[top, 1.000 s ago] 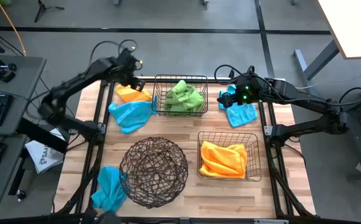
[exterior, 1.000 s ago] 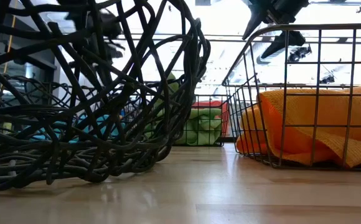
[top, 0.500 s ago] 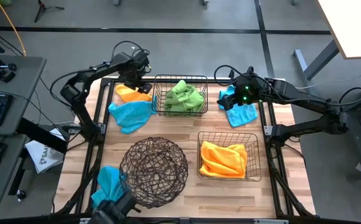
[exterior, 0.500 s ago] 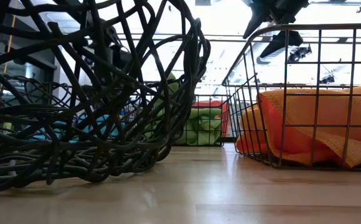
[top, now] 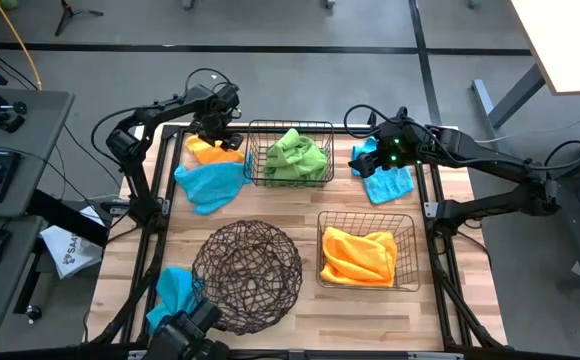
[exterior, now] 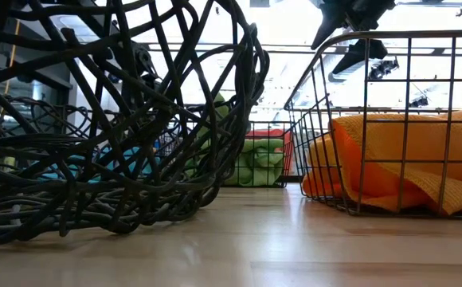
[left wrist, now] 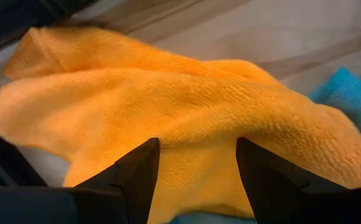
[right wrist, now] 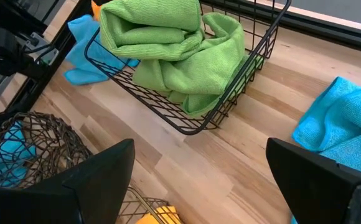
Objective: Sort microfiber towel by color & place in baskets
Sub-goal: Put the orange towel into the gold wire basket
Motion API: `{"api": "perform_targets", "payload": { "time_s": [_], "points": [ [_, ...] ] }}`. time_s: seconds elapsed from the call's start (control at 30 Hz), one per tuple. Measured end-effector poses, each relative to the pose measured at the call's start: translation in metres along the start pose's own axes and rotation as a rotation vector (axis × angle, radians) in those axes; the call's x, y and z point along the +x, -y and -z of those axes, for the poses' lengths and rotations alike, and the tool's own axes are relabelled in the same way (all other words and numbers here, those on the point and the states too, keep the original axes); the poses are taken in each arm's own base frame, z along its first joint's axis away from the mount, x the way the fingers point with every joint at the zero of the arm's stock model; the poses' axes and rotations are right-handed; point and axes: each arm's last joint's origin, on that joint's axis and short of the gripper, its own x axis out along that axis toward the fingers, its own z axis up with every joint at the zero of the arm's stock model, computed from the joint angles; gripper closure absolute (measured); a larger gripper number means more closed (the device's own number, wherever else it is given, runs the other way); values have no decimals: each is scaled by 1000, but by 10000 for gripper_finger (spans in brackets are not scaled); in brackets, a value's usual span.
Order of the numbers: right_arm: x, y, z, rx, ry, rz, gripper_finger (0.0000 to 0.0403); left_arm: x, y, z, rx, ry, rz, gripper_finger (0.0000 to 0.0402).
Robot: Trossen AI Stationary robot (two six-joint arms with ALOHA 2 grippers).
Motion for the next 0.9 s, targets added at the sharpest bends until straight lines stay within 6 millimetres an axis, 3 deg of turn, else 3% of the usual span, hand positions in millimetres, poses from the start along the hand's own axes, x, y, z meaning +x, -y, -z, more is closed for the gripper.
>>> {"api": "perform_targets", "payload": {
  "time_s": [0.3,0.4,0.53,0.67,0.77,0.9],
  "points": [
    [0,0,0,-14,2,2,45,1,0,-2,99,17,-12,212],
    [0,0,0,-18,3,3,45,1,2,-2,119,23,-45,260],
    [0,0,0,-18,4,4,45,1,3,-1,153,23,-47,373],
    [0,0,0,-18,3,4,45,0,4,1,171,3,-50,396],
    [0,0,0,-18,4,4,45,-11,5,8,183,12,-36,400],
    [0,0,0,-25,4,4,45,-46,4,21,209,142,21,401]
  ]
}}
